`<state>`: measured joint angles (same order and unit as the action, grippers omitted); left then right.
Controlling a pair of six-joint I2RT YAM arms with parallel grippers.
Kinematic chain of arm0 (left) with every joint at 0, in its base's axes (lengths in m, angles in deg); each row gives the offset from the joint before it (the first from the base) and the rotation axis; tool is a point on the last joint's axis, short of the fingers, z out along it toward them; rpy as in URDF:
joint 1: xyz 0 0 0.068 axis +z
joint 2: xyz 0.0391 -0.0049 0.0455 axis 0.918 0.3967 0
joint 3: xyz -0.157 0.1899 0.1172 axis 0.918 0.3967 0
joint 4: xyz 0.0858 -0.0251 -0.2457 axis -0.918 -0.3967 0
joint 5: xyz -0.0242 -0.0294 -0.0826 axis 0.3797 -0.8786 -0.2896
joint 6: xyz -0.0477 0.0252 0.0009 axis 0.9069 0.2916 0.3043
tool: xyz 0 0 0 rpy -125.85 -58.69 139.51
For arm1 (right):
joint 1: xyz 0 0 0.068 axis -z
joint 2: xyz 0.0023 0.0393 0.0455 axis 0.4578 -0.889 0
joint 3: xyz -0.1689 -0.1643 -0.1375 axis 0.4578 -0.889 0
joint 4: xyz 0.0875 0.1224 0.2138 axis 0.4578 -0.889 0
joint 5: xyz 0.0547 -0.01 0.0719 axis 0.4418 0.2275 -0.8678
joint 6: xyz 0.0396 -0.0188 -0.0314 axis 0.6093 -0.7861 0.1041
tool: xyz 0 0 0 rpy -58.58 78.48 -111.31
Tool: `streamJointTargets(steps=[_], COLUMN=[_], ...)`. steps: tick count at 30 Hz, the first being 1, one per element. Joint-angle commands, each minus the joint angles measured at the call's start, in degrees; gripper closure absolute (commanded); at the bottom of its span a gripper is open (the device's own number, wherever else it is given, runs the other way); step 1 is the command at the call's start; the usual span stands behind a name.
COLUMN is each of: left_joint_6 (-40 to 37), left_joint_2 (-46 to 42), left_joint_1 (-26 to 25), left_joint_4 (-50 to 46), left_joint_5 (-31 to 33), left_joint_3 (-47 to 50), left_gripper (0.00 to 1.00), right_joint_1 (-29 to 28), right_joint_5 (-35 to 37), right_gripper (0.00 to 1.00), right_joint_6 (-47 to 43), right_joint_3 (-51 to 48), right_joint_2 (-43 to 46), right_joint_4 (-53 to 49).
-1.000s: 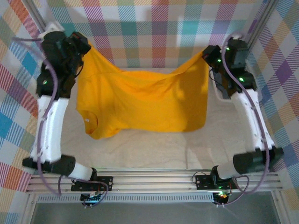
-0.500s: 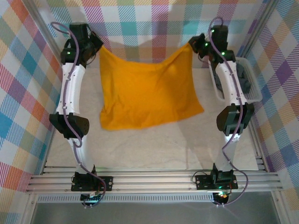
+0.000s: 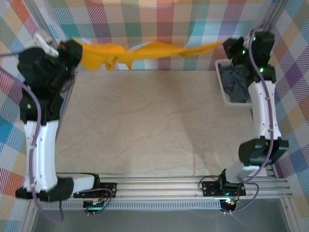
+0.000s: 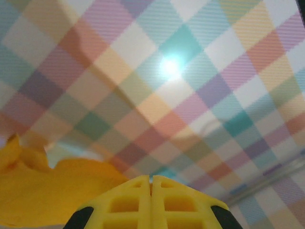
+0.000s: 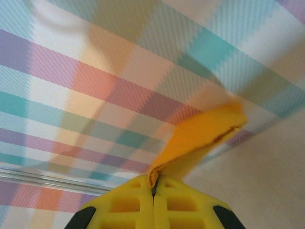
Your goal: Fold and stack the t-shirts
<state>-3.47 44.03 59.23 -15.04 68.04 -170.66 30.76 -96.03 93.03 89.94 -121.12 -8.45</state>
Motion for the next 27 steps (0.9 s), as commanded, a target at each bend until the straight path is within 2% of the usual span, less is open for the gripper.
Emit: streamJointTargets(steps=[1, 4, 5, 6, 7, 9, 12, 14, 17, 21, 27], left_joint_6=[7.54, 13.97, 15.85, 18.28, 20.57, 21.74, 18.37, 15.99, 14.86, 15.29, 12.03], left_joint_2=[-4.75, -12.08, -13.98, -15.94, -17.54, -19.69, -19.31, -16.84, -11.55, -1.4, 13.51], left_joint_1=[-3.0, -7.19, -7.94, -8.85, -9.25, -9.44, -9.26, -8.11, -4.86, -0.54, 2.22], left_joint_4=[-1.29, -0.68, 0.65, 1.26, 1.42, 1.43, -2.48, -4.85, -5.18, -6.02, -5.23], left_joint_5=[-2.44, -2.19, -2.52, -2.17, -1.7, -0.66, 2.92, 3.56, 2.73, 2.33, 3.56], left_joint_3=[18.49, 38.11, 43.59, 48.82, 52.44, 56.35, 54.03, 51.11, 48.41, 46.12, 42.74], left_gripper=[1.0, 0.98, 0.89, 0.77, 0.65, 0.49, 0.41, 0.42, 0.51, 0.73, 0.8], right_joint_1=[-0.34, -0.54, -0.56, -0.55, -0.58, -0.68, -1.78, -3.7, -7.49, -12.19, -19.1], right_joint_5=[5.67, 6.05, 6.05, 6.59, 8.28, 11.96, 14.66, 15.49, 15.06, 11.83, 7.59], right_gripper=[1.0, 0.99, 0.9, 0.77, 0.67, 0.55, 0.51, 0.52, 0.54, 0.56, 0.59], right_joint_6=[-0.58, -0.66, -0.86, -1.2, -1.26, -2.16, -5.33, -7.1, -9.55, -11.68, -12.86], right_joint_3=[-18.28, -34.67, -38.59, -42.02, -44.47, -47.57, -48.02, -46.41, -42.82, -36.62, -27.13], right_joint_2=[7.74, 12.47, 13.23, 14.01, 14.75, 16.12, 15.88, 14.33, 10.01, 0.37, -14.91], right_joint_4=[2.35, 3.21, 2.84, 1.49, -1.06, -4.64, -6.94, -7.35, -5.94, -4.59, -5.4])
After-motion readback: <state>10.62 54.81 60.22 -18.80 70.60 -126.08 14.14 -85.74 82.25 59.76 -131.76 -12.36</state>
